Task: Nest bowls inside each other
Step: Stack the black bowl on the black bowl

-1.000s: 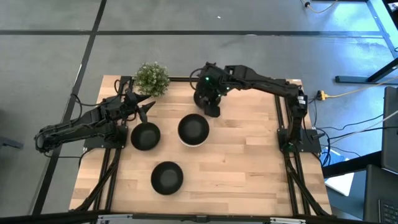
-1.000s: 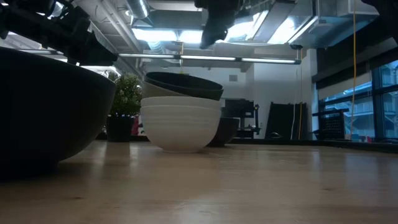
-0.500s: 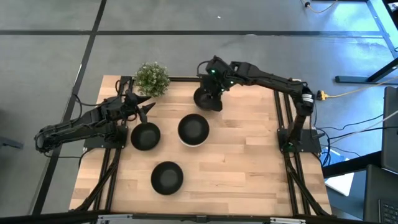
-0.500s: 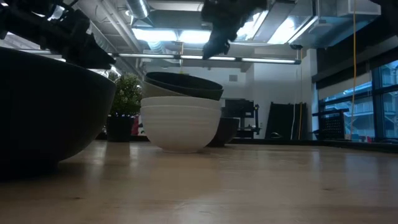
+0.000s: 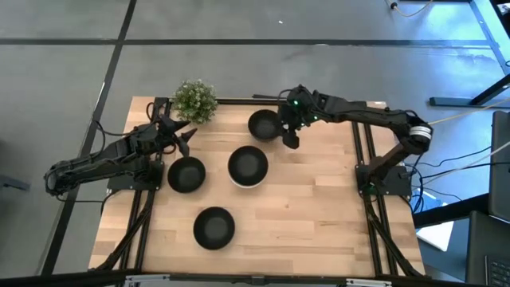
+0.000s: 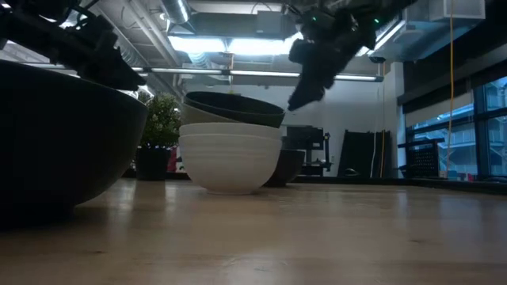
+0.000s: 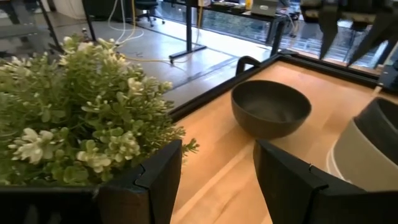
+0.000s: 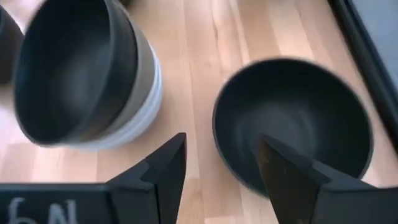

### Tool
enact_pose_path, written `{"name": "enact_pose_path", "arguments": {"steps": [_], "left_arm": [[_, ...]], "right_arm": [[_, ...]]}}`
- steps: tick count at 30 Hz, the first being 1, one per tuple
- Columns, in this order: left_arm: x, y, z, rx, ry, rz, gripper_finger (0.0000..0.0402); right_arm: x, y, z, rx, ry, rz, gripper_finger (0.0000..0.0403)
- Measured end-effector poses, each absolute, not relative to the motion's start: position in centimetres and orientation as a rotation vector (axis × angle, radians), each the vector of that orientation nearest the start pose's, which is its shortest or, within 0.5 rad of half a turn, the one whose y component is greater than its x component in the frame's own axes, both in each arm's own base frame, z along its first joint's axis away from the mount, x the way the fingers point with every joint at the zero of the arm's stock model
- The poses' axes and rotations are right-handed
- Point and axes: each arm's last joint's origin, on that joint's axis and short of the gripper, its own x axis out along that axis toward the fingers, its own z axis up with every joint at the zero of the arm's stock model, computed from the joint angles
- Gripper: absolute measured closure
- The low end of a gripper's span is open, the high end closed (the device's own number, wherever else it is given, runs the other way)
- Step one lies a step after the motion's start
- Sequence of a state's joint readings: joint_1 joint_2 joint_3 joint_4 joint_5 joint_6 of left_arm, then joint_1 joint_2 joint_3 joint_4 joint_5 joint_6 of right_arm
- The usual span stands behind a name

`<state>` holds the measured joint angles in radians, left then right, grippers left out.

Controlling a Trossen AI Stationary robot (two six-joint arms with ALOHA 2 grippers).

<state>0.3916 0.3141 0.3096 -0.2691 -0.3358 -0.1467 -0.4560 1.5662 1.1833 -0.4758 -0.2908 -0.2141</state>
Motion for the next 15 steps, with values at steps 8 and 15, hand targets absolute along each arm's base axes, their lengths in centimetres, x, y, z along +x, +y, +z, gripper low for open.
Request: {"name": "enact_pose_path", "arguments": {"steps": [8, 15], "left_arm": [[9.4, 5.0, 21.8, -0.143, 0.225, 0.764, 0.0208], [9.3, 5.0, 21.8, -0.106, 0.237, 0.783, 0.0208]], "right_arm": [[28.5, -14.4, 22.9, 0.211, 0.832, -0.191, 0.021], [28.5, -14.4, 22.9, 0.191, 0.827, -0.188, 0.0183]]}}
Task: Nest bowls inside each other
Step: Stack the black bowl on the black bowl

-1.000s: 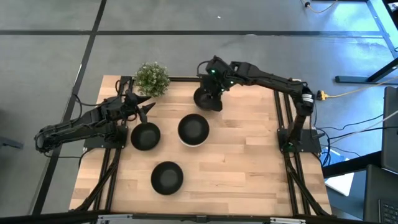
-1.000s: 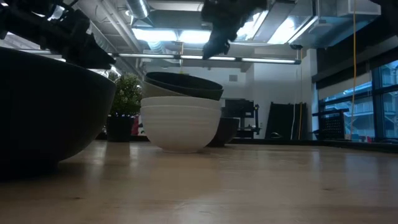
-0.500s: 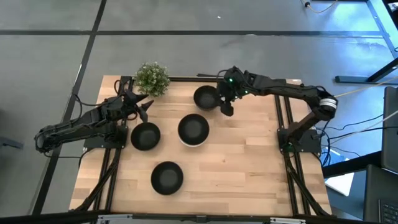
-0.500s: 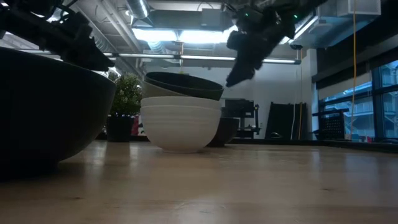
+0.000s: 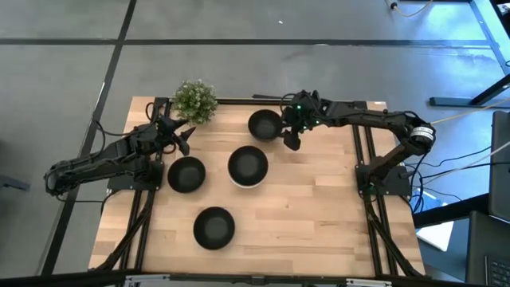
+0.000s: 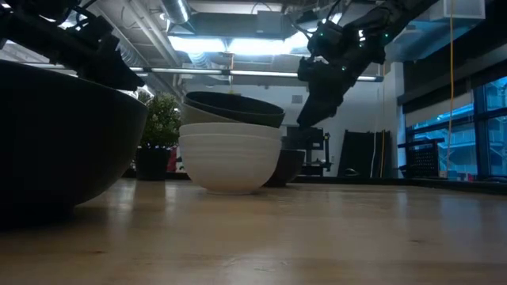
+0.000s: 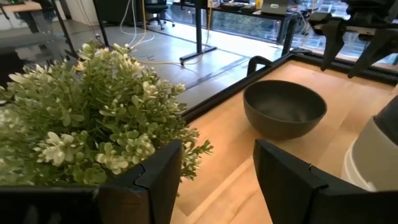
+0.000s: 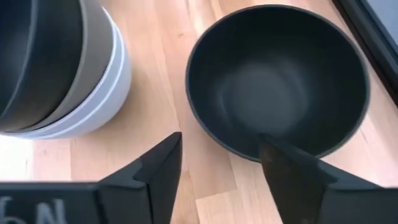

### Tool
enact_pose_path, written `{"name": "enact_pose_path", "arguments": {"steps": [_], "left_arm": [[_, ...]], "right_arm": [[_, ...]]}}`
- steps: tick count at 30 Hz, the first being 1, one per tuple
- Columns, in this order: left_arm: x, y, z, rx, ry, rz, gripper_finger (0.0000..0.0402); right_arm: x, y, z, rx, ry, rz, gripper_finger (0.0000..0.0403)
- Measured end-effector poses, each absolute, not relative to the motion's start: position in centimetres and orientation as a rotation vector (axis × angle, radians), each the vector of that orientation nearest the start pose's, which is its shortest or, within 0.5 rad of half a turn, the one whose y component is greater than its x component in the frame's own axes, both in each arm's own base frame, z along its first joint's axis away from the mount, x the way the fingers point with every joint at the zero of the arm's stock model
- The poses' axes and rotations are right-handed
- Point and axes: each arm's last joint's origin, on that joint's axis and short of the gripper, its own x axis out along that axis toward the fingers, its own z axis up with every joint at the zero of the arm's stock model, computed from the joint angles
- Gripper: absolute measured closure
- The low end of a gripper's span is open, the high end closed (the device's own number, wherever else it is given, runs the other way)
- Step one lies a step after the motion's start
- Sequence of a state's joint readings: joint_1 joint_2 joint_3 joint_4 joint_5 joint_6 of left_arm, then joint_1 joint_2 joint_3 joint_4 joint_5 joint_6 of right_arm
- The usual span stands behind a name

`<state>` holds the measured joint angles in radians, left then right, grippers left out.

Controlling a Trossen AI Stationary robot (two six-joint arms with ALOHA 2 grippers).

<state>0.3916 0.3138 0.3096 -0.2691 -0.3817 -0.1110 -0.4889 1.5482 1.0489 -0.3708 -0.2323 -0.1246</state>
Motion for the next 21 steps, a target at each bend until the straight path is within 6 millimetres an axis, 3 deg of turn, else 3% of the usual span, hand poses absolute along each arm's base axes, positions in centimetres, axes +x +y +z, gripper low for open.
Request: {"name": "enact_pose_path", "arguments": {"steps": [11, 21], "left_arm": [[9.31, 5.02, 21.84, -0.09, 0.244, 0.784, 0.0208], [9.31, 5.02, 21.84, -0.09, 0.244, 0.784, 0.0208]], "right_arm": [[28.57, -14.44, 23.0, 0.199, 0.824, -0.196, 0.0083], [28.76, -14.5, 23.18, 0.237, 0.794, -0.218, 0.0076]]}}
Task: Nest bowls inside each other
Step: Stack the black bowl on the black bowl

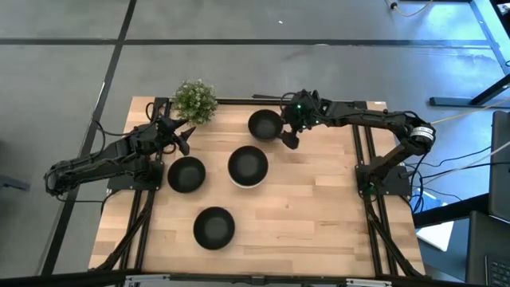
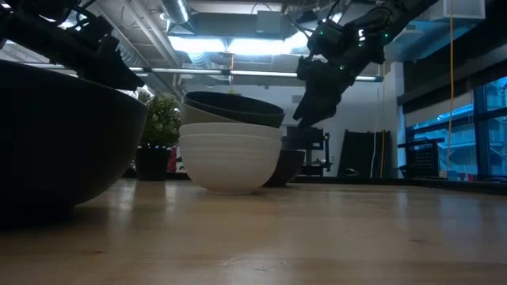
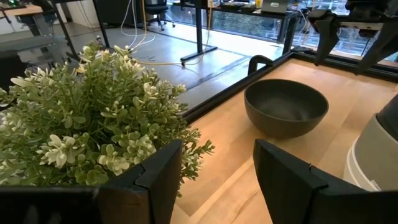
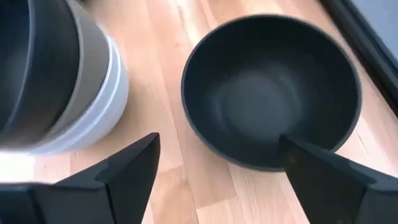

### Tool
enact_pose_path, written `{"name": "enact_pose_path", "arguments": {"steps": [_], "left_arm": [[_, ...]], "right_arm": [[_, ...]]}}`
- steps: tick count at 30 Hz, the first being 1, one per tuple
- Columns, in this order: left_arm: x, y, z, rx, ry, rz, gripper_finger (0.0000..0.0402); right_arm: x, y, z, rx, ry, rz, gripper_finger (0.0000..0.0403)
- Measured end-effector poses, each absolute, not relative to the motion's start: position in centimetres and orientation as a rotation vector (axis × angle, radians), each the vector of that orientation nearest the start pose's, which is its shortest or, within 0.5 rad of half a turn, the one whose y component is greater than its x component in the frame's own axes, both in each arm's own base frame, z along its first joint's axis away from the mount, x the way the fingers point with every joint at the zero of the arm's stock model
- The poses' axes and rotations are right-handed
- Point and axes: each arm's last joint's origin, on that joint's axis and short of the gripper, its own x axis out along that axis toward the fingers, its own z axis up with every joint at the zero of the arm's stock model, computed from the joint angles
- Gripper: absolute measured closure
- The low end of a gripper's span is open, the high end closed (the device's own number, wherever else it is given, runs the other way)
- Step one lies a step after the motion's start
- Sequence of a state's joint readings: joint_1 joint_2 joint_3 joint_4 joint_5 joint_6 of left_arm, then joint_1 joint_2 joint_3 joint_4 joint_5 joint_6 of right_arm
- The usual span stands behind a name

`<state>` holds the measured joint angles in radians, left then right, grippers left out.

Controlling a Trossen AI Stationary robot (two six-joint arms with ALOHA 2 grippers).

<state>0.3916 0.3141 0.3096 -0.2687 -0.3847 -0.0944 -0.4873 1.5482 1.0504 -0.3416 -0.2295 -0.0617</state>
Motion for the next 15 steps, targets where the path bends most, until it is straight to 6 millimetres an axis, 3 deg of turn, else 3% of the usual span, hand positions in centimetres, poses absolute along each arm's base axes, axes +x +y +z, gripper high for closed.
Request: {"name": "enact_pose_path", "arguments": {"steps": [6, 15], "left_arm": [[9.3, 5.0, 21.8, -0.087, 0.245, 0.784, 0.0208], [9.3, 5.0, 21.8, -0.065, 0.254, 0.781, 0.0208]], "right_arm": [[29.0, -14.1, 23.1, 0.194, 0.805, -0.19, 0.0076], [30.3, -13.5, 20.3, 0.106, 0.91, -0.108, 0.0076]]}}
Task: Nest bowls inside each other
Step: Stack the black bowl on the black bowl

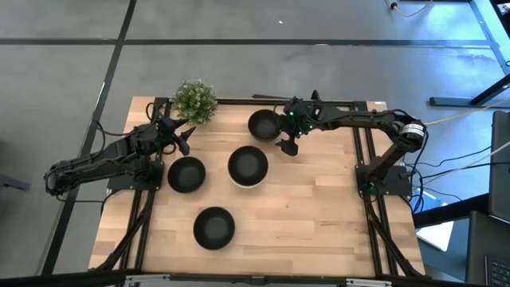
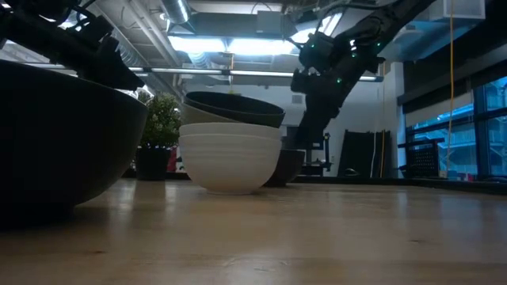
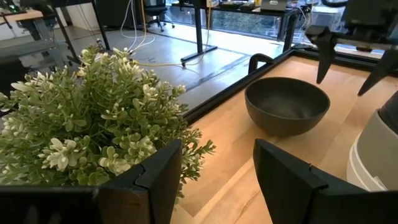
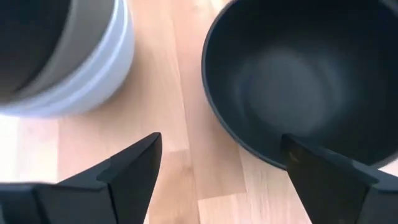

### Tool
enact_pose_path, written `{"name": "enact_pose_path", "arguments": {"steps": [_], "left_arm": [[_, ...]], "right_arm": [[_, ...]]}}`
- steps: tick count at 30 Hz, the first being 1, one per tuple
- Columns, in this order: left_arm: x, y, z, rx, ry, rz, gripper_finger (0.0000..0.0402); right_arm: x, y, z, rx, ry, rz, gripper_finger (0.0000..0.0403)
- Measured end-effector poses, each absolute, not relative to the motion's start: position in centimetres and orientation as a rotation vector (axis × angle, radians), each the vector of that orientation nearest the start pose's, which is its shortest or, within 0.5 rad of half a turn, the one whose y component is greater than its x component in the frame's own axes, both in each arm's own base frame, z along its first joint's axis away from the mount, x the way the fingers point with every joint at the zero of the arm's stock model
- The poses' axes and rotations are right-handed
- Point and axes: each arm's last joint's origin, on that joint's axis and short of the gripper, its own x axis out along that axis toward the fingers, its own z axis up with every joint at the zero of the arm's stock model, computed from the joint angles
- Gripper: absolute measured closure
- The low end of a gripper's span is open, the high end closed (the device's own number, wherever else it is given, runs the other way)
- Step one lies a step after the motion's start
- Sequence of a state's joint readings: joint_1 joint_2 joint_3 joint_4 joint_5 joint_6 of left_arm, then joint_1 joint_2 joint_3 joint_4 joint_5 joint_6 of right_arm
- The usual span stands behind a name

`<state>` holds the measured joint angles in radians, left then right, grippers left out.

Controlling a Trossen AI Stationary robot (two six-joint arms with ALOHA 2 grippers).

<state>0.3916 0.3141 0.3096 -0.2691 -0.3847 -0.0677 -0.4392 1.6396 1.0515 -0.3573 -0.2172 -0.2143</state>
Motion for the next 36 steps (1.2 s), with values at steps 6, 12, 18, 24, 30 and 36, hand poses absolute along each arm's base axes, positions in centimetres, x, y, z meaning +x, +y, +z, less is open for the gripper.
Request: {"name": "enact_pose_path", "arguments": {"steps": [6, 12, 18, 24, 30, 36], "left_arm": [[9.3, 5.0, 21.8, -0.065, 0.255, 0.781, 0.0208], [9.3, 5.0, 21.8, -0.064, 0.256, 0.781, 0.0208], [9.3, 5.0, 21.8, -0.065, 0.257, 0.781, 0.0208], [9.3, 5.0, 21.8, -0.064, 0.257, 0.781, 0.0208], [9.3, 5.0, 21.8, -0.064, 0.258, 0.78, 0.0208], [9.3, 5.0, 21.8, -0.065, 0.258, 0.78, 0.0208]], "right_arm": [[30.8, -12.9, 19.4, -0.033, 0.973, -0.14, 0.0076], [31.0, -12.6, 19.5, -0.117, 0.986, -0.153, 0.0076], [31.1, -12.4, 19.5, -0.207, 0.986, -0.099, 0.0076], [31.7, -12.0, 19.8, -0.264, 0.952, -0.091, 0.0077], [32.2, -12.0, 17.9, -0.23, 1.01, -0.085, 0.0095], [32.4, -12.0, 17.2, -0.227, 1.024, -0.081, 0.0122]]}}
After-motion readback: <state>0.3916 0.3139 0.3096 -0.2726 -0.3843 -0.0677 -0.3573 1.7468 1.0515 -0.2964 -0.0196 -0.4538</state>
